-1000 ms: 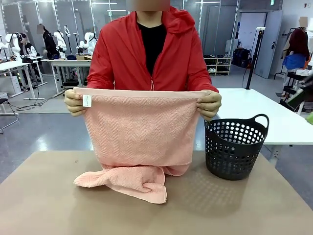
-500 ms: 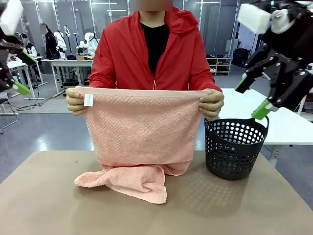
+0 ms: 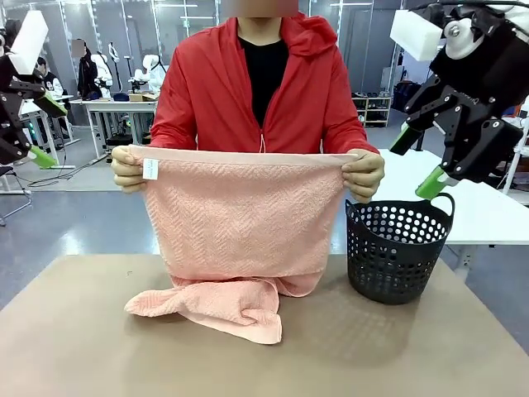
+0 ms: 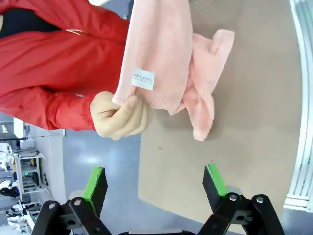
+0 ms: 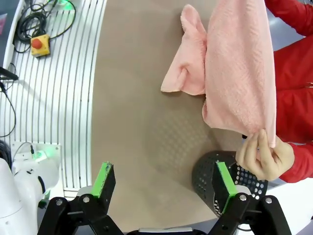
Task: Fold the towel.
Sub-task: Grab the top end of the 100 cm Hotel Towel extended by the human.
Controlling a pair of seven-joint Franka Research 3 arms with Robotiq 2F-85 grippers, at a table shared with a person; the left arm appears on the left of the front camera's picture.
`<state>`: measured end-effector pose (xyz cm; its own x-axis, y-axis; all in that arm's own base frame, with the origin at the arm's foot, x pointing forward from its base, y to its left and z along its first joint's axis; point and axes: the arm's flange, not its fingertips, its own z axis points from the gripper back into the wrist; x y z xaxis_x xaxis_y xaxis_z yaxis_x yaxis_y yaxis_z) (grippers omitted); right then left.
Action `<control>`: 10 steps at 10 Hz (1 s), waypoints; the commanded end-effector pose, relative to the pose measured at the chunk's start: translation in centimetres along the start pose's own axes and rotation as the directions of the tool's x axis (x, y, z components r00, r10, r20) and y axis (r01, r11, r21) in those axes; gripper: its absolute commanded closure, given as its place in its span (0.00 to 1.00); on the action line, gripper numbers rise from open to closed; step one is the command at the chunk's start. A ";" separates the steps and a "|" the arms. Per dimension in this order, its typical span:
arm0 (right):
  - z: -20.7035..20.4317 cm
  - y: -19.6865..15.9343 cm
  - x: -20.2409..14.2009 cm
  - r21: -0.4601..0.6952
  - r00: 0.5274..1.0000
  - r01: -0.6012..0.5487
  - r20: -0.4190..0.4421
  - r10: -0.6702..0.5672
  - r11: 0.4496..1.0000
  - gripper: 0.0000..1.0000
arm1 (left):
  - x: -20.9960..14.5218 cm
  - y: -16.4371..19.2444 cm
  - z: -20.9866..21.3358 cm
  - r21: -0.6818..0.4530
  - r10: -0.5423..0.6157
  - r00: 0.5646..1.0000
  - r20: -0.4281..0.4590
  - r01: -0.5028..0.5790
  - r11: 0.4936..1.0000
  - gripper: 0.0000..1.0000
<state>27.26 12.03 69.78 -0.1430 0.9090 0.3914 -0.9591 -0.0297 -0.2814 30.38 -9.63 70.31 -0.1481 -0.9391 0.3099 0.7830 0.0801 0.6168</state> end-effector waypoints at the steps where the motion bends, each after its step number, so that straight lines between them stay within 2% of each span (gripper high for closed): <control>1: 0.1 0.3 -0.2 0.003 1.000 0.020 -0.013 -0.020 1.000 0.00 | 0.2 0.0 0.2 0.009 0.010 1.000 -0.009 -0.010 1.000 0.00; 2: 0.0 0.0 0.0 0.000 1.000 0.000 0.000 0.000 1.000 0.00 | 0.0 0.0 0.0 0.000 0.000 1.000 0.000 0.000 1.000 0.00; 4: 1.1 -2.1 4.1 -0.096 0.996 -0.073 -0.067 0.067 0.993 0.00 | 6.3 1.0 2.2 -0.074 -0.046 0.998 -0.034 0.044 0.996 0.00; 5: 0.7 -3.3 5.2 -0.132 0.990 -0.077 -0.124 0.061 0.988 0.00 | 8.5 1.6 2.4 -0.109 -0.039 0.997 -0.059 0.032 0.993 0.00; 6: 0.5 -4.8 6.0 -0.133 0.990 -0.080 -0.124 0.064 0.988 0.00 | 10.0 2.6 2.3 -0.126 -0.007 0.993 -0.118 -0.008 0.992 0.00; 7: 0.2 -6.1 6.8 -0.134 0.989 -0.084 -0.136 0.065 0.987 0.00 | 11.7 3.3 1.4 -0.143 -0.023 0.984 -0.178 -0.003 0.990 0.00; 10: -2.5 -10.3 9.0 -0.115 0.986 -0.073 -0.159 0.054 0.991 0.00 | 14.4 6.0 -3.6 -0.180 -0.018 0.977 -0.215 -0.021 0.983 0.00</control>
<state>35.74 20.37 73.37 -0.1869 0.9515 0.2442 -0.9066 -0.0714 -0.4159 34.05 -22.89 75.01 -0.0532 -0.9857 0.1596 0.8749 0.0310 0.4833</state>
